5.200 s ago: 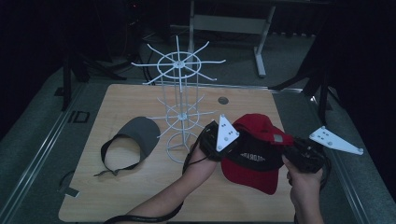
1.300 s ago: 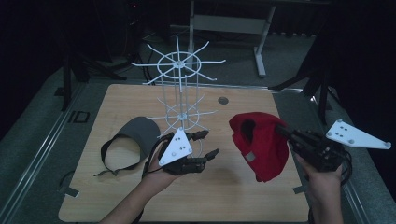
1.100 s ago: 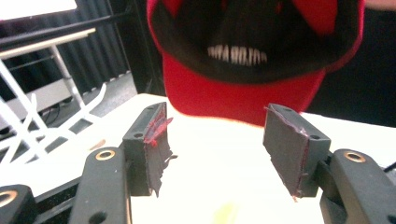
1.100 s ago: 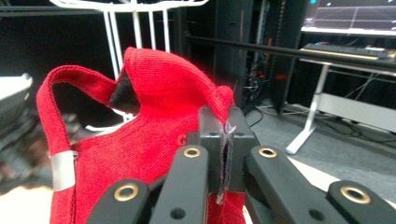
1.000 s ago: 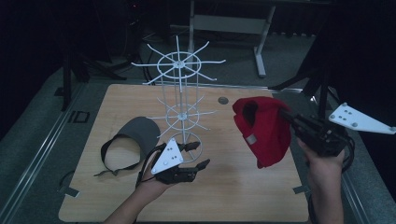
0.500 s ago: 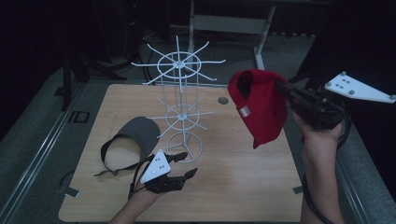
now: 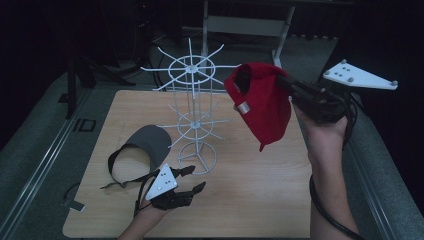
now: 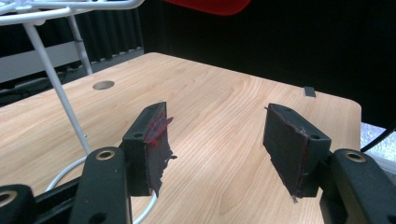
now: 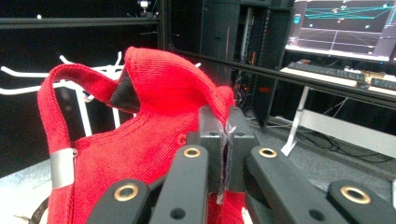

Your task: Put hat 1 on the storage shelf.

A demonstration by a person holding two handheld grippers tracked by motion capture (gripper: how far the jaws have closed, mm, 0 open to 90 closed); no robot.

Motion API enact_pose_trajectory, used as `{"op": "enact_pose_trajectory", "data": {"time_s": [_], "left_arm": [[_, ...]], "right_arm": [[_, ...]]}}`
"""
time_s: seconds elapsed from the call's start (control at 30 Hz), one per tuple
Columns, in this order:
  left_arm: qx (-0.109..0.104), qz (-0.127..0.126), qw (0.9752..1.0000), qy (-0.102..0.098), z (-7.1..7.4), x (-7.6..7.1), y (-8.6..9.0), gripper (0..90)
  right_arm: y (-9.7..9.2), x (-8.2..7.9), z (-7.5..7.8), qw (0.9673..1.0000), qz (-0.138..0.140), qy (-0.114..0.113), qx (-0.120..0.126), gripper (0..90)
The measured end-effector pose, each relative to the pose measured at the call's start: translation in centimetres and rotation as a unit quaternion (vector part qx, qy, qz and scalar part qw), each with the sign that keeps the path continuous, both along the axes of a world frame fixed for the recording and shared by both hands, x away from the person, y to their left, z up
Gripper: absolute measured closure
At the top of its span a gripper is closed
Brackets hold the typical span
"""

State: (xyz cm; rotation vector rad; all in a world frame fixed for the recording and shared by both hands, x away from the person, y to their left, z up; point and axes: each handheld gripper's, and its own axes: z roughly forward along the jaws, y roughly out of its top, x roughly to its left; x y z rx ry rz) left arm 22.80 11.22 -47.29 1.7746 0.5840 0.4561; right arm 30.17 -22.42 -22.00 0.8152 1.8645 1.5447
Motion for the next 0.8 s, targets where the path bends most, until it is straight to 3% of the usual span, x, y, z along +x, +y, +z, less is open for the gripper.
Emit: {"op": "enact_pose_trajectory", "data": {"time_s": [0.27, 0.6, 0.8], "left_arm": [[-0.002, 0.008, 0.9999, 0.008, -0.7, 0.0, 0.4, 41.3], [-0.005, 0.014, 0.9998, 0.016, -1.4, -0.1, 0.7, 41.3], [-0.01, 0.018, 0.9996, 0.019, -1.6, -0.1, 1.1, 41.3]], "right_arm": [[0.8, 0.0, -1.4, 0.9998, 0.008, 0.008, -0.014, 88.2], [1.2, -0.4, -4.3, 0.9994, 0.017, 0.016, -0.026, 88.1], [0.7, -0.8, -5.2, 0.9994, 0.029, 0.015, -0.015, 87.9]]}}
